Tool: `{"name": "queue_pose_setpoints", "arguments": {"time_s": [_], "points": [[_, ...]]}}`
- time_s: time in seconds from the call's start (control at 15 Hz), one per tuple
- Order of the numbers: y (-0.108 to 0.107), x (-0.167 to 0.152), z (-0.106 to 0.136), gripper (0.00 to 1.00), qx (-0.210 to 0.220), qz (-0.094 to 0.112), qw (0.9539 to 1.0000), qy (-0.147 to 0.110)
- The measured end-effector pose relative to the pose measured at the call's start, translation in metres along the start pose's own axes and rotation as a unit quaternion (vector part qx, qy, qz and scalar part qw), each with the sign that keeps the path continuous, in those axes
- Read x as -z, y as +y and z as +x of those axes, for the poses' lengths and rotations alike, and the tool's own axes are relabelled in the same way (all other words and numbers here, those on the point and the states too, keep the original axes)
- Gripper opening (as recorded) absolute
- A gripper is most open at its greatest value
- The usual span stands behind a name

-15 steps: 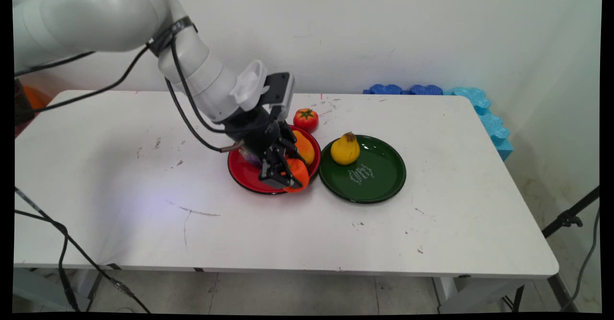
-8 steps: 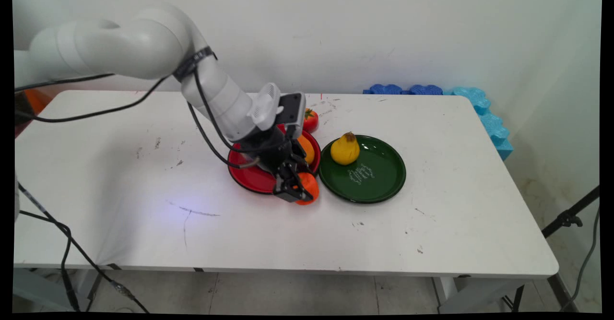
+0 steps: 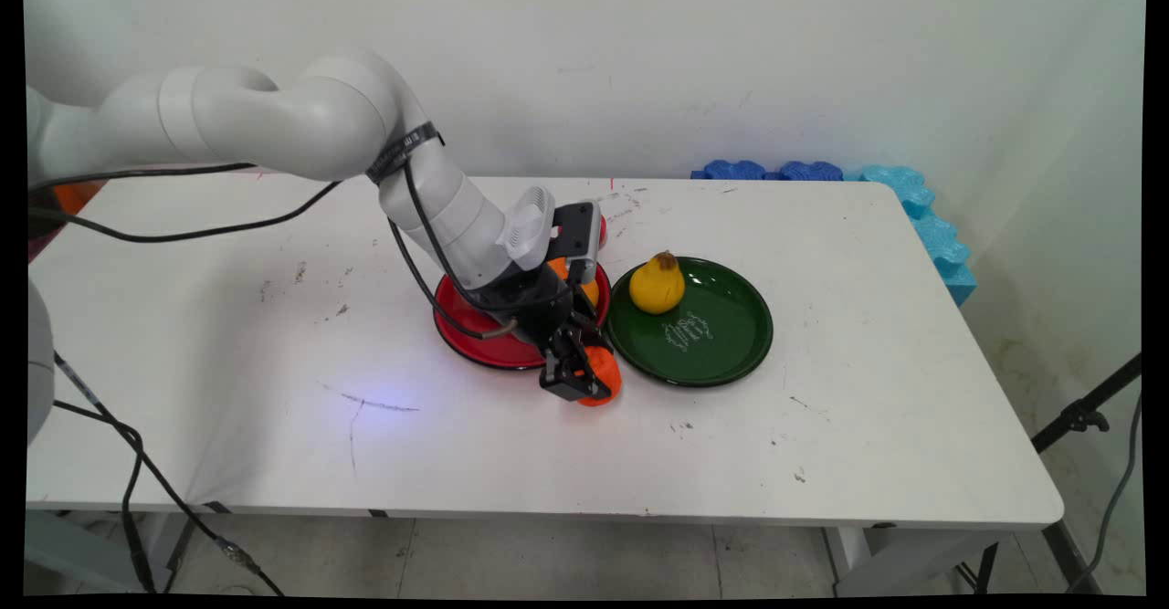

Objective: Place the picked object on the table

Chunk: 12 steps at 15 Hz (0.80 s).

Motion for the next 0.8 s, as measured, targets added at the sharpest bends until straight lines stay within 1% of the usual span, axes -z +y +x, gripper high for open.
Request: {"name": "queue_pose_setpoints", "arguments": {"time_s": [0.53, 0.6, 0.8], "points": [[-0.006, -0.016, -0.005, 0.0, 0.007, -0.003, 1.0, -0.002], [-0.007, -0.017, -0.006, 1.0, 0.007, -0.002, 1.0, -0.003], [-0.008, -0.016, -0.005, 1.0, 0.012, -0.004, 0.9999, 0.001]]}}
